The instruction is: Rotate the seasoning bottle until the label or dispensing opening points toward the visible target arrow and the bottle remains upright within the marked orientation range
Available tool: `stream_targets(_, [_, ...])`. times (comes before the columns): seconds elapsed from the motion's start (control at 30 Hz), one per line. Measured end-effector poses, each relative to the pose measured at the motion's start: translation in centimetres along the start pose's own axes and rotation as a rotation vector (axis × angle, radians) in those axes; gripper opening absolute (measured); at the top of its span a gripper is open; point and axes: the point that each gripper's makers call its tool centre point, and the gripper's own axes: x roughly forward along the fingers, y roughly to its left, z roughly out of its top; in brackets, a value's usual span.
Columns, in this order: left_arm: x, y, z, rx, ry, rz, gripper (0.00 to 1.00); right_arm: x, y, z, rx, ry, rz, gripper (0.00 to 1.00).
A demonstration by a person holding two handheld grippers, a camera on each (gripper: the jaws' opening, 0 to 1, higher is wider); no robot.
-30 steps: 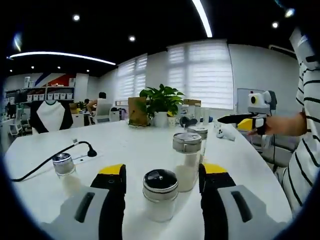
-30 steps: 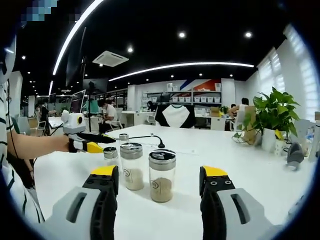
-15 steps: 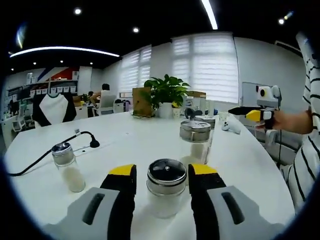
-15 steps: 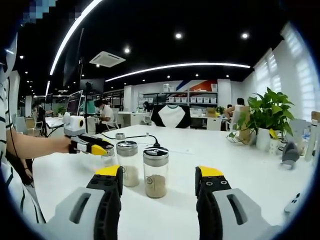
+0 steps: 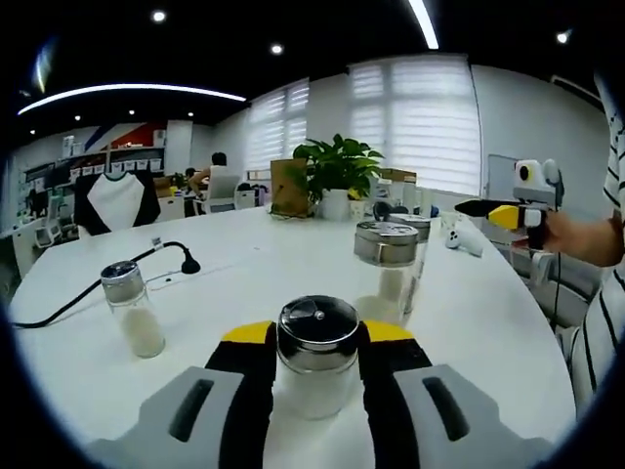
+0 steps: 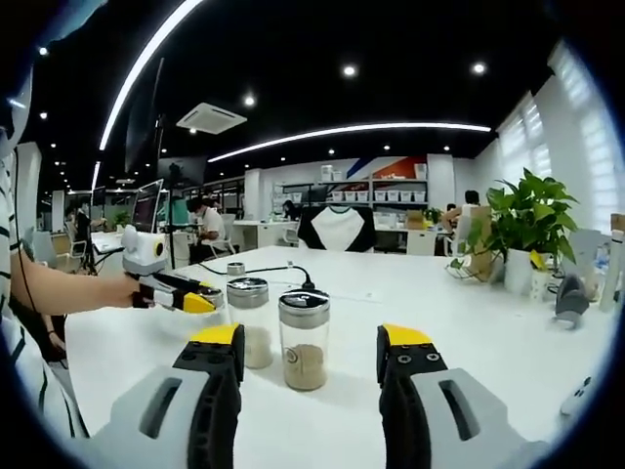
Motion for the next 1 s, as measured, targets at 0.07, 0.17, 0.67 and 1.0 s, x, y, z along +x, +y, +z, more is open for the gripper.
stream_targets(0.07, [0.0,0.2,0.0,-0.016,-0.006,0.058,0.35,-0.2,-0.5,-0.5,0.016,0.017,-0.025,0.51])
stream_targets(0.17, [-0.1,0.2,0.0,-0.03,-0.019,0.132,0.35,-0.4,-0.9,-0.5,0.04,0.006,-0.032,0.49])
stream_targets(0.67, [-0.6,0.4,0.0,-0.084,-0.112,0.392,0.35,-1.2,-1.8,-0.1,0.089,-0.026,-0.077,0.43])
stream_targets(1.0, [-0.8,-0.3,0.3,-0.116,-0.108,0.268,0.52,-1.2,-2.4,-0.3,0.085,-0.031,-0.096,0.54])
